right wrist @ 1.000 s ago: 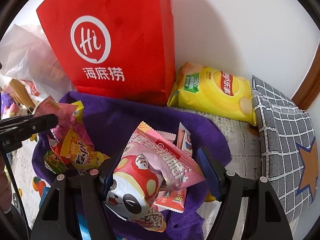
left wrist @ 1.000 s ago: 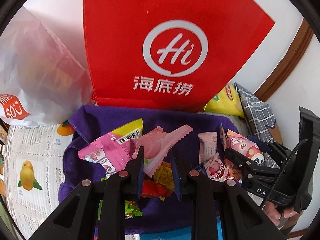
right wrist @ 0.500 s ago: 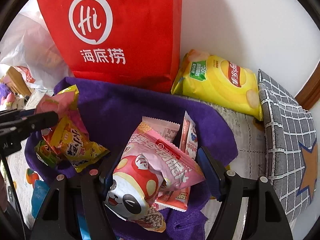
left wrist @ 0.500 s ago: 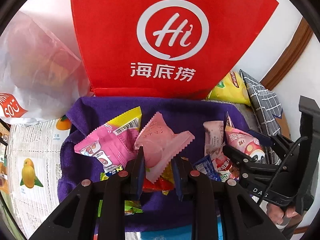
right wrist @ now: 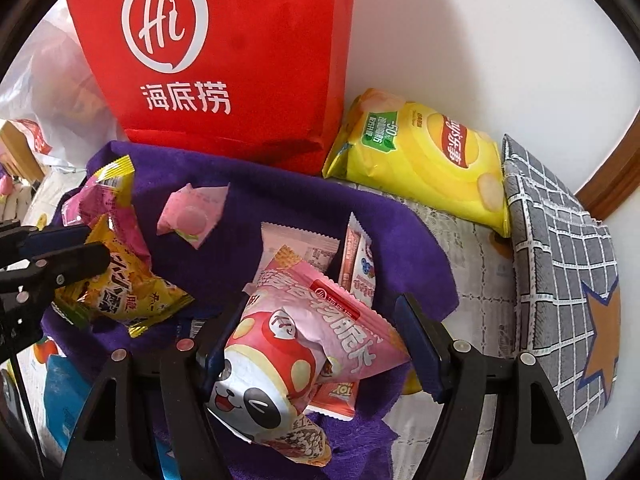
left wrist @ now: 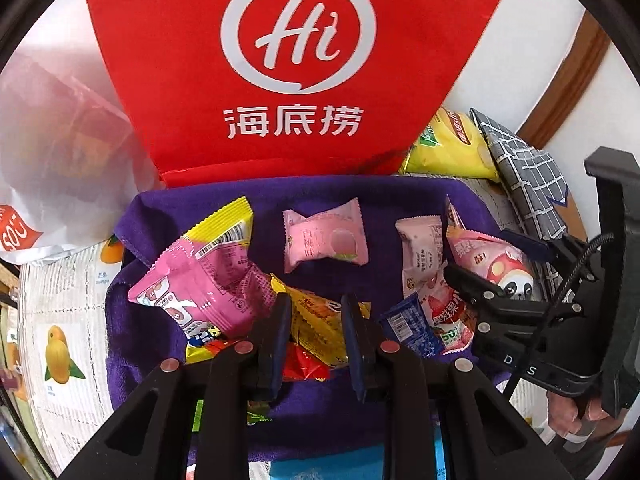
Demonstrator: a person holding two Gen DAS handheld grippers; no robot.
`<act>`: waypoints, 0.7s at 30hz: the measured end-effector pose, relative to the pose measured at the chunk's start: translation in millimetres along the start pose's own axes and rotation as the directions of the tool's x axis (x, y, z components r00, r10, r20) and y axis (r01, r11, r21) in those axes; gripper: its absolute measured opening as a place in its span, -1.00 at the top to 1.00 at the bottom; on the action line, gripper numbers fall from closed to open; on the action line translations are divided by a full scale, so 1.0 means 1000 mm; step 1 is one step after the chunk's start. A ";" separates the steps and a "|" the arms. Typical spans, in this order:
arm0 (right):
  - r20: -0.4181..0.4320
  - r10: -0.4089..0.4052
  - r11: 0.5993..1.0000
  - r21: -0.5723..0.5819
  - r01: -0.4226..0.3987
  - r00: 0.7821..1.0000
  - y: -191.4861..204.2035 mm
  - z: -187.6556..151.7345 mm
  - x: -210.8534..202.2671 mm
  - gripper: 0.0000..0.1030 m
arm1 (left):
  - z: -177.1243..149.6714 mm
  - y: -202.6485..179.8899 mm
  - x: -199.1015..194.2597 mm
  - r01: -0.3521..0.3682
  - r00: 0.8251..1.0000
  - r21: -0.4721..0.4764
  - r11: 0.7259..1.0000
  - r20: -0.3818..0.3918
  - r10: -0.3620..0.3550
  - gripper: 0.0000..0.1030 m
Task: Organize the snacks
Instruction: 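Open the right tool to drop the panda packet onto the towel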
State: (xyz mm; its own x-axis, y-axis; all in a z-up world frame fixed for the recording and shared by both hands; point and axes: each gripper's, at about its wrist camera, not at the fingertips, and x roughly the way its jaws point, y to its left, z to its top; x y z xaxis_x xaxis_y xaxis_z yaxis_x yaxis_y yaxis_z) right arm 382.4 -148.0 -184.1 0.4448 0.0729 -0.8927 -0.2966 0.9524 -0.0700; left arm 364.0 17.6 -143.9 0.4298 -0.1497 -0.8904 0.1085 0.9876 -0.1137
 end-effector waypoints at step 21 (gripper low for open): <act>0.080 -0.019 1.000 0.015 0.018 0.997 0.004 0.002 -0.048 -0.64 | -0.002 -0.010 -0.040 -0.053 0.993 0.035 0.998 0.107 0.049 -0.25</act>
State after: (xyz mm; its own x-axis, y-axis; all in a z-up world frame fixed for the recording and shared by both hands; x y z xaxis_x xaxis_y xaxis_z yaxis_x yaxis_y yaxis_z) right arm 361.4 -147.1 -140.5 0.5170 0.0780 -0.8524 -0.2760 0.9579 -0.0797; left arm 344.0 14.3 -107.7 0.5283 -0.1049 -0.8425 0.1170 0.9919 -0.0502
